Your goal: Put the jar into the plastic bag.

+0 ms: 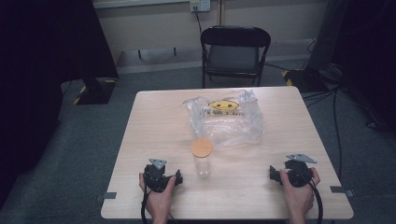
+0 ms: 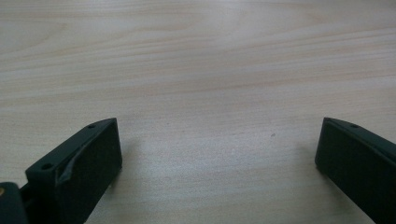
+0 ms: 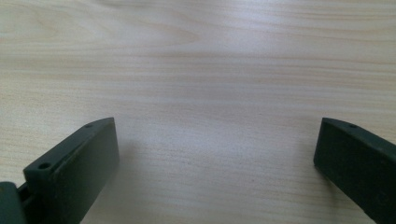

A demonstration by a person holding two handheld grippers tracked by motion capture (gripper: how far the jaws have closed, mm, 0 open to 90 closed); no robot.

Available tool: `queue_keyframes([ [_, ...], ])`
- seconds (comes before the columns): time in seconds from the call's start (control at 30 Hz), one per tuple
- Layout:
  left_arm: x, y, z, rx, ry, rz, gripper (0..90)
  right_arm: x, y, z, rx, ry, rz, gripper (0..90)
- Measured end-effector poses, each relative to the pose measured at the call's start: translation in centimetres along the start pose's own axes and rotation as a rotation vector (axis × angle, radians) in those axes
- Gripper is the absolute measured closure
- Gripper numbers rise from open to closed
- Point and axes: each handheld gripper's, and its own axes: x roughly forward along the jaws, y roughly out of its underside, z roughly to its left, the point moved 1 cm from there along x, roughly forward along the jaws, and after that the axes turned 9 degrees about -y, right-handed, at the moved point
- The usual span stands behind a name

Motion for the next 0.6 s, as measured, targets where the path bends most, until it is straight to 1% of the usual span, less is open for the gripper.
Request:
queue_keyframes([
  [0.47,-0.03,0.00,0.01,0.001,0.002,-0.002,1.0,0.00,0.00,0.00,0.000,0.000,0.000,0.0],
  [0.5,-0.09,0.01,0.01,0.001,0.005,-0.007,2.6,0.00,0.00,0.00,0.000,0.000,0.000,0.0],
  [0.6,-0.24,0.04,0.13,-0.007,0.034,-0.029,2.9,0.00,0.00,0.00,0.000,0.000,0.000,0.0],
])
